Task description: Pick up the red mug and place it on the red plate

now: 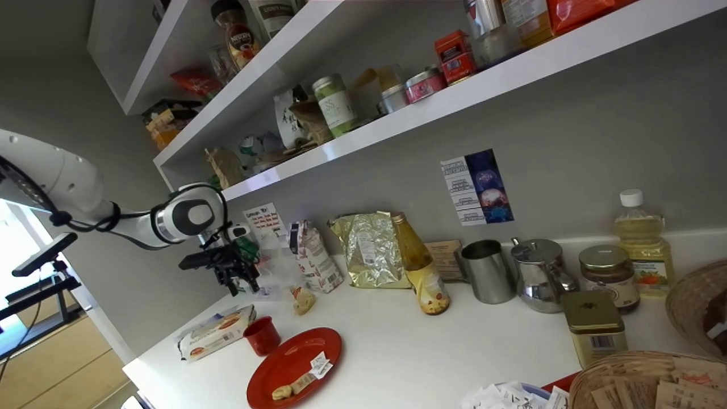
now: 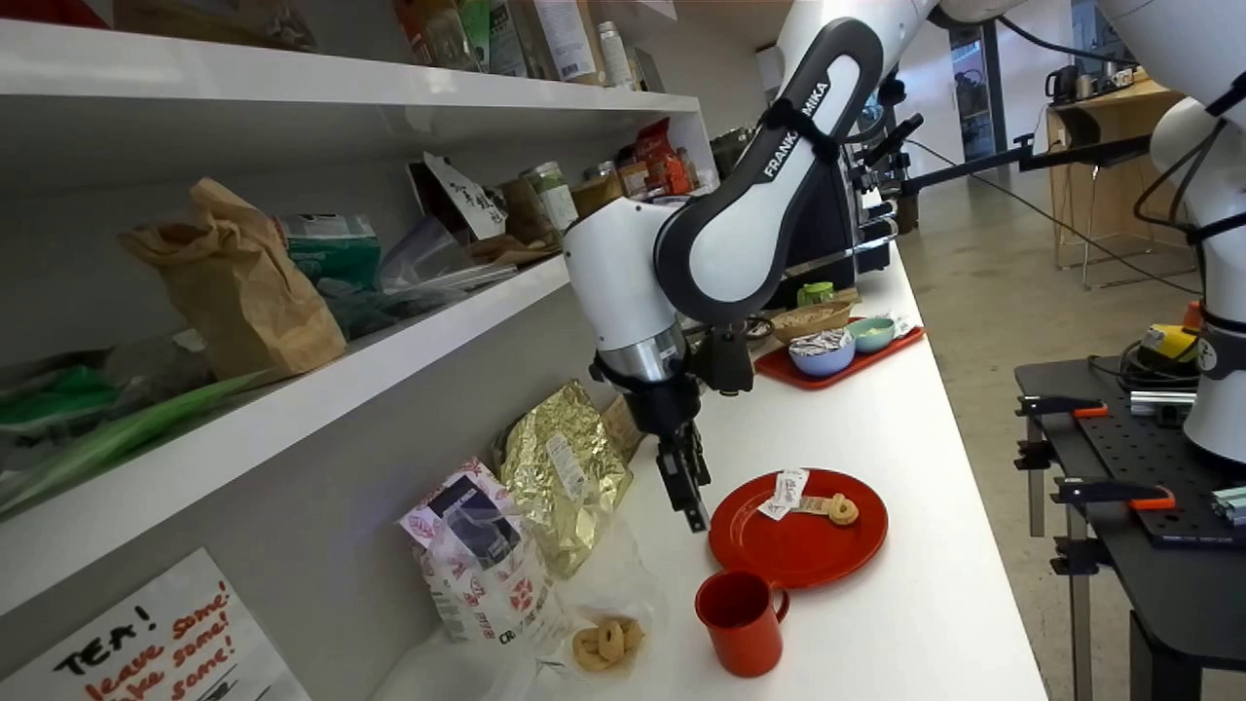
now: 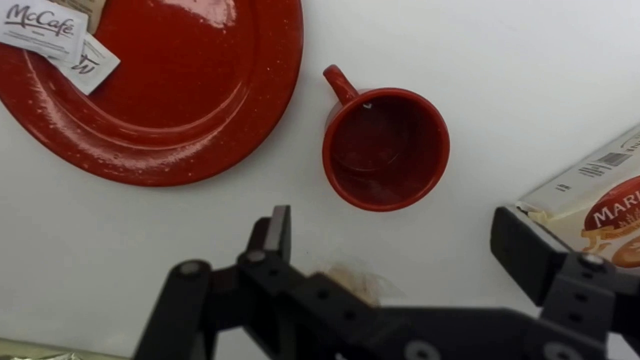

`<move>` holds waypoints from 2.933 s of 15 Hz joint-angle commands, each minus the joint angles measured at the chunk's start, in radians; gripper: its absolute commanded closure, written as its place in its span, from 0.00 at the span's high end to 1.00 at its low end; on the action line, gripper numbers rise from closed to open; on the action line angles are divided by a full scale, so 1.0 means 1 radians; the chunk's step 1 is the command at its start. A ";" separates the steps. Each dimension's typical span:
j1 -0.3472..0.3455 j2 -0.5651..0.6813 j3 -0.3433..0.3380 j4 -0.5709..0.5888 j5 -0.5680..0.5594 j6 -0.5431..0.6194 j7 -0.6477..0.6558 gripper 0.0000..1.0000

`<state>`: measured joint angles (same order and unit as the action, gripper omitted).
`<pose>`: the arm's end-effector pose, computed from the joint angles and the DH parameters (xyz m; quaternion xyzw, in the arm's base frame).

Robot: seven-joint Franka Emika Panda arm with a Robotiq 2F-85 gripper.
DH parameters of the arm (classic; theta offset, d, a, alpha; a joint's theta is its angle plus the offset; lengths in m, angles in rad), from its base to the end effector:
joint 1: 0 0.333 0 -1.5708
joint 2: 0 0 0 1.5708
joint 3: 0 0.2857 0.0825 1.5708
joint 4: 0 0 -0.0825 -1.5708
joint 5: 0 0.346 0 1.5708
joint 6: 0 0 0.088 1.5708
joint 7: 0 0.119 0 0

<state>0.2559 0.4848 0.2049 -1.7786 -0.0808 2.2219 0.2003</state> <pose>0.5503 0.2602 0.2727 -0.9893 -0.1439 0.0194 0.0102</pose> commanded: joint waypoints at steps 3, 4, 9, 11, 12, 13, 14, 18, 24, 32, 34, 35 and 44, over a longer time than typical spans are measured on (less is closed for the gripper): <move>0.023 0.096 -0.046 0.125 -0.005 -0.042 -0.013 1.00; 0.025 0.111 -0.054 0.139 -0.006 -0.044 -0.009 1.00; 0.020 0.172 -0.069 0.193 0.009 -0.080 -0.014 1.00; 0.017 0.190 -0.065 0.209 0.019 -0.099 -0.022 1.00; 0.018 0.200 -0.063 0.215 0.021 -0.107 -0.025 1.00; 0.022 0.210 -0.064 0.225 0.018 -0.116 -0.022 1.00; 0.024 0.224 -0.062 0.236 0.020 -0.126 -0.024 1.00; 0.032 0.261 -0.061 0.258 0.022 -0.156 -0.025 1.00; 0.034 0.305 -0.060 0.277 0.029 -0.185 -0.027 1.00; 0.036 0.343 -0.054 0.307 0.035 -0.207 -0.032 1.00; 0.036 0.351 -0.053 0.312 0.036 -0.210 -0.033 1.00; 0.036 0.356 -0.052 0.315 0.036 -0.211 -0.033 1.00; 0.030 0.380 -0.049 0.323 0.040 -0.220 -0.060 0.44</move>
<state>0.2842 0.8426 0.1557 -1.5022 -0.0682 2.0382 0.1709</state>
